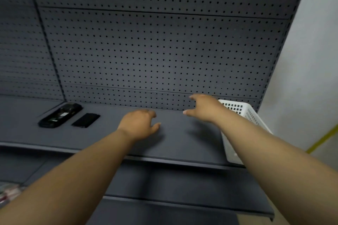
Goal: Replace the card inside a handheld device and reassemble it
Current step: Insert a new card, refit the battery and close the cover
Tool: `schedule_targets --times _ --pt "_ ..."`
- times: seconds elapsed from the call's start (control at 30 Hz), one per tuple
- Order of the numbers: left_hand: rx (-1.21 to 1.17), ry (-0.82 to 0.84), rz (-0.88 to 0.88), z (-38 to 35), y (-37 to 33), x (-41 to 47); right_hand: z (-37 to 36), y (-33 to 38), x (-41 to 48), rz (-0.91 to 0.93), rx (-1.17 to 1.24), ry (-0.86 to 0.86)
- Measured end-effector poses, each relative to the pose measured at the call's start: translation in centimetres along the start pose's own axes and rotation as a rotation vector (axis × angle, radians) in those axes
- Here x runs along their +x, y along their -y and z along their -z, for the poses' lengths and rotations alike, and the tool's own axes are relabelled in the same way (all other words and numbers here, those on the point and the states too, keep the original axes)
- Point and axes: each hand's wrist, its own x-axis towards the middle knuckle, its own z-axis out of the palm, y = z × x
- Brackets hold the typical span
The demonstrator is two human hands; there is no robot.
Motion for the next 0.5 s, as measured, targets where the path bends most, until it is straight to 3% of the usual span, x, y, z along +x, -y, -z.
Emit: schedule_targets --times 0.2,0.5 --pt "-0.003 0.013 0.042 1.3 7.0 -1.2 -3.5 7.5 2.8 0.108 0.001 0.138" --pt "0.025 0.032 0.01 3.2 20.9 -1.5 -8.9 20.7 8.9 0.124 -0.052 0.192"
